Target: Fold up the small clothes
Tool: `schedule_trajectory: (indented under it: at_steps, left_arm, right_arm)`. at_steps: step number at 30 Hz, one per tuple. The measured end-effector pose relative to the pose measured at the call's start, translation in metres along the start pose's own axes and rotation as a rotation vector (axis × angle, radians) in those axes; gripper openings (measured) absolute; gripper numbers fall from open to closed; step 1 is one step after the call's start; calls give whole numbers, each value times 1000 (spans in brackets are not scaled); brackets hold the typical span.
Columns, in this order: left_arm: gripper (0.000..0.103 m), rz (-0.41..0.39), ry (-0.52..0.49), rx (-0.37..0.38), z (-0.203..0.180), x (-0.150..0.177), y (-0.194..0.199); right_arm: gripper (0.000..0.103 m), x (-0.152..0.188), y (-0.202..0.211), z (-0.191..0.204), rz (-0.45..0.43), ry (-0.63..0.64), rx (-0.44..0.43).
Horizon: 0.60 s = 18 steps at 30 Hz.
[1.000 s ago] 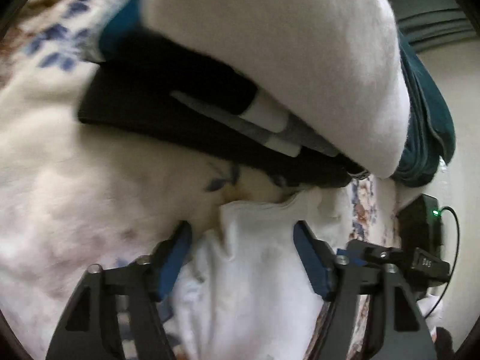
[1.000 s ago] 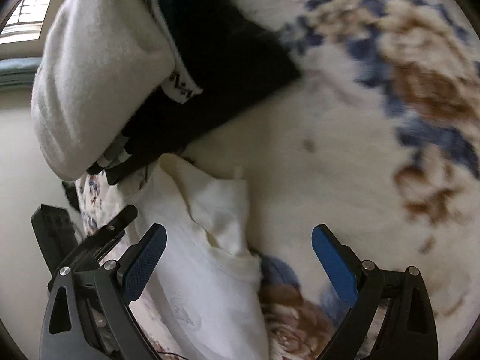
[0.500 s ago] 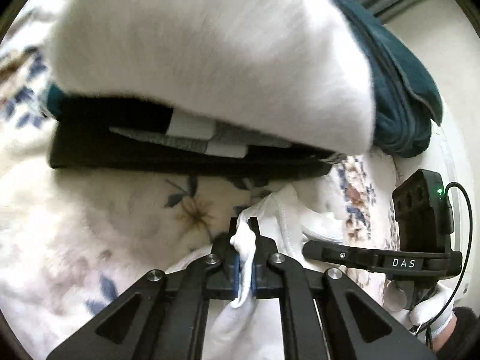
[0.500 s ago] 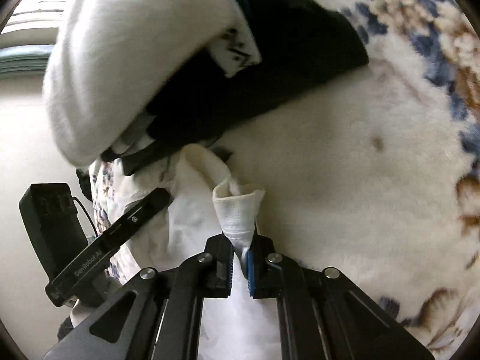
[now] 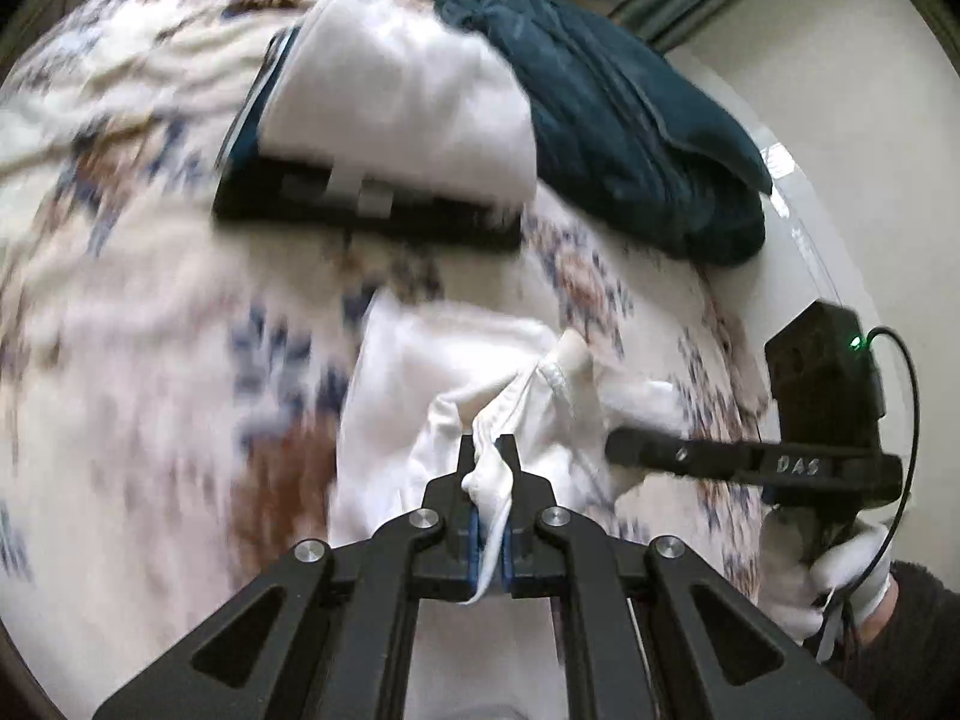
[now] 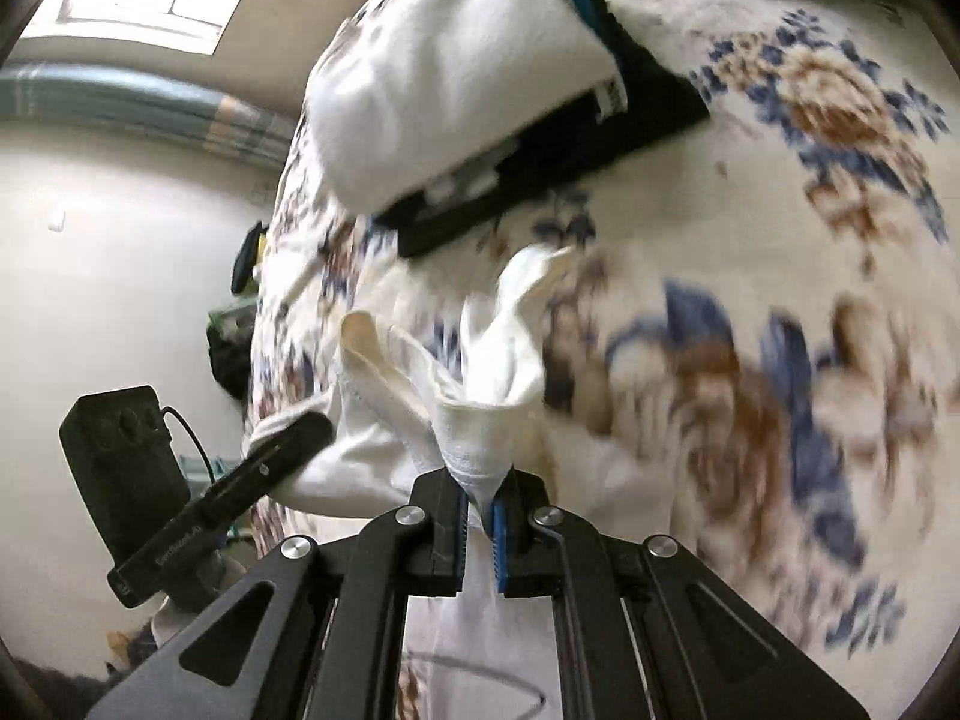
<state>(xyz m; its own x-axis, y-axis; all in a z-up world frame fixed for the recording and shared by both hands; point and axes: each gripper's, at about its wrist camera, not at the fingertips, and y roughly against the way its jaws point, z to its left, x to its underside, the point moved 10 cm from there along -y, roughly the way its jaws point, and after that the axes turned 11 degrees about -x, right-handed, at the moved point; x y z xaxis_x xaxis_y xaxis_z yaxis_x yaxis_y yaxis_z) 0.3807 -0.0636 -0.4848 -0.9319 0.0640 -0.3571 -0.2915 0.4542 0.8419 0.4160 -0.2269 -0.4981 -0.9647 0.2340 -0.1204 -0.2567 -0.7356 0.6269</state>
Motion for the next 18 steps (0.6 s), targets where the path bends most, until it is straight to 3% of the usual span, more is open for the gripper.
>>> schedule_trajectory:
  at_steps: [4,10,13,14,16,18]
  left_arm:
    - [4,106,66,-15,17,67,-7]
    - [6,179,92,-27,25,106,-23]
    - [35,236,136,-44,38,119,-18]
    - [48,236,153,-38,41,121,-10]
    - [59,242,192,-49,50,125,1]
    - [59,230,279,-38,62,121,13]
  right_arm:
    - [7,62,-3,-4,60,-2,18]
    - [7,118,-24,-24,148,-26,59]
    - [8,142,-32,-37,257,-67,71]
    - [15,147,-30,-42,272,-89,78]
    - [28,154,-19,-51,289,-118,89]
    - [37,149,0,-57,242,-167,69]
